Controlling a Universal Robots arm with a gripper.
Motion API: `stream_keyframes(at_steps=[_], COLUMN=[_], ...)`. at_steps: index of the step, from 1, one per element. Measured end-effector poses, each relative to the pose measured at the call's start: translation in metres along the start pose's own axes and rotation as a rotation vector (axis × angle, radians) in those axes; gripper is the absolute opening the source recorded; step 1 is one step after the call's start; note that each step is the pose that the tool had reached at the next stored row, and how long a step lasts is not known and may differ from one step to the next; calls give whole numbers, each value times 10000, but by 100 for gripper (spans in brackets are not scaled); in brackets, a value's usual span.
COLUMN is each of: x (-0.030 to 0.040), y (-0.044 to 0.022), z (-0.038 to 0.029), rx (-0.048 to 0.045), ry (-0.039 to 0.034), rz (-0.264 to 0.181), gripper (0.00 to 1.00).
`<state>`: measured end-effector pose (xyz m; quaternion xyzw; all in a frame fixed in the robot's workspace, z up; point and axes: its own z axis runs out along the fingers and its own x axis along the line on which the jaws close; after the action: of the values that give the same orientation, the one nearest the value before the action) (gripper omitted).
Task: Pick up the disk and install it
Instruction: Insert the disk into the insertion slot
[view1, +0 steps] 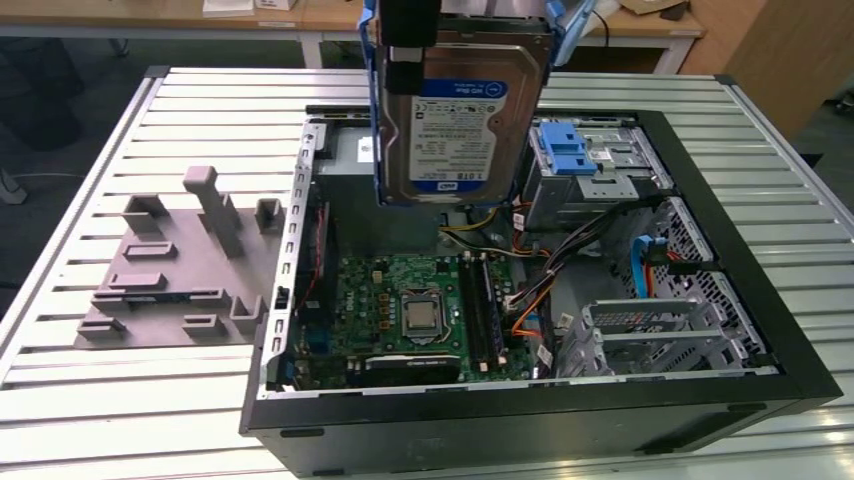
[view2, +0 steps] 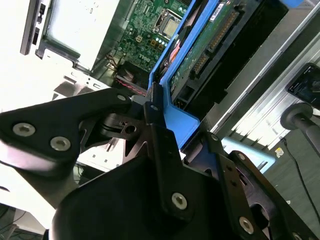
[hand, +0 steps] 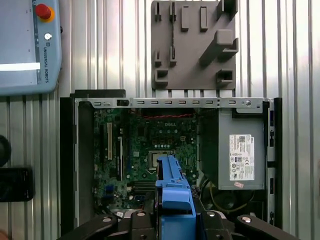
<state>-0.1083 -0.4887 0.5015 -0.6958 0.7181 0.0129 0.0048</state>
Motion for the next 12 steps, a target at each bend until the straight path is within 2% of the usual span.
stream_keyframes(at_steps=[5,12], x=[7,15], y=[-98,-106], z=[27,35], rx=[3,6], ry=[-4,-2], rz=[-3,-3], gripper=[36,36])
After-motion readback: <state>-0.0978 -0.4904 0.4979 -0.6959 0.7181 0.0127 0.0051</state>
